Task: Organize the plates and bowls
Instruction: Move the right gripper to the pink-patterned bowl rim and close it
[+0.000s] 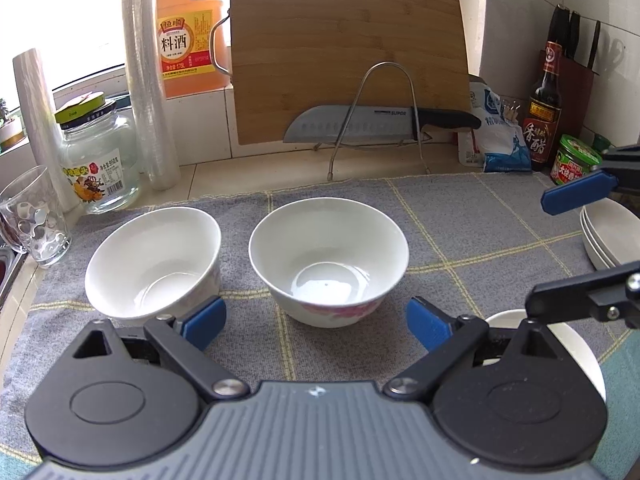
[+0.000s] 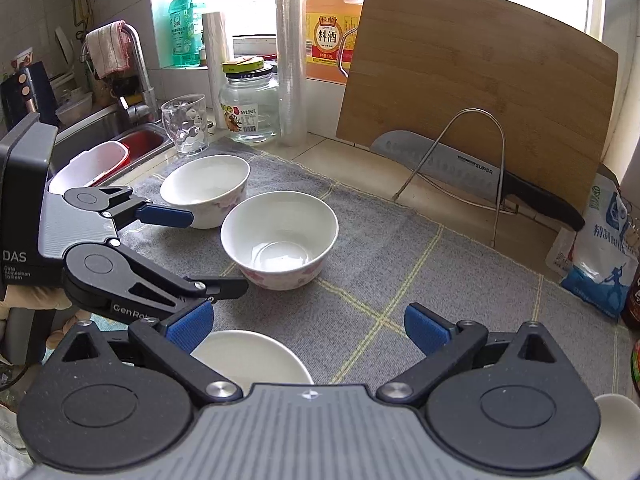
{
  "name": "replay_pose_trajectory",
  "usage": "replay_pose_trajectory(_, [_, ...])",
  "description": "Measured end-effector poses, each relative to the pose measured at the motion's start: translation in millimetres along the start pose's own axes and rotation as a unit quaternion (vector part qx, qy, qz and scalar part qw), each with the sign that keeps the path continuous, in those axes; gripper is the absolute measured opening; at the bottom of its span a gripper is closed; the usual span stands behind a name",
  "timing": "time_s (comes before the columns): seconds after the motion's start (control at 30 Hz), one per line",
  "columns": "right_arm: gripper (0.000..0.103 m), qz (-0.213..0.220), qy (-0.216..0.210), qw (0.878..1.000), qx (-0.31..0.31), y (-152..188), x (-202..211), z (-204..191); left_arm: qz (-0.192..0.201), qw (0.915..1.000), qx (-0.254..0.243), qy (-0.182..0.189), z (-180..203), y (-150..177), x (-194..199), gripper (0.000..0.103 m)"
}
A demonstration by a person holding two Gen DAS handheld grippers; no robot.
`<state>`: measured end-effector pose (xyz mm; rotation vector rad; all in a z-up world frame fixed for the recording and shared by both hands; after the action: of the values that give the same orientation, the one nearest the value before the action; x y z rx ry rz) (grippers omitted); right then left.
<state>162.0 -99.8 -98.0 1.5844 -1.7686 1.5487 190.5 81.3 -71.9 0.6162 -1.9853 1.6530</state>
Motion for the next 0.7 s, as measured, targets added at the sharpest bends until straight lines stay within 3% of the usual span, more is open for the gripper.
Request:
replay_pose_trajectory(0.47, [0.100,-0.026,-0.069,0.997,-0.018,-41.1,-48.1,35.9,-0.009,0.9999,-0.011,0.005,11.4,-8.7,-24.7,0.096])
replay_pose_trajectory(0.7, [0.092,-0.051,-0.089,0.995,-0.005,-52.9,-80.8,40.6,-0.012,0.9997,-0.022,0.007,14.3,-7.9,-33.1,0.095])
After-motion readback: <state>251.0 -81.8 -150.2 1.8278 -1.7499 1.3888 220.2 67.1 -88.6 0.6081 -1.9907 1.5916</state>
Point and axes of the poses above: each gripper's, at about its wrist camera, not at the fingertips, and x roughly against the way its jaws point, z to its right, y to its underside, the point moved 4 cm from there along -x, roughly the way its jaws point, and after that the axes turned 12 degrees about -y, right-handed, at the moved point
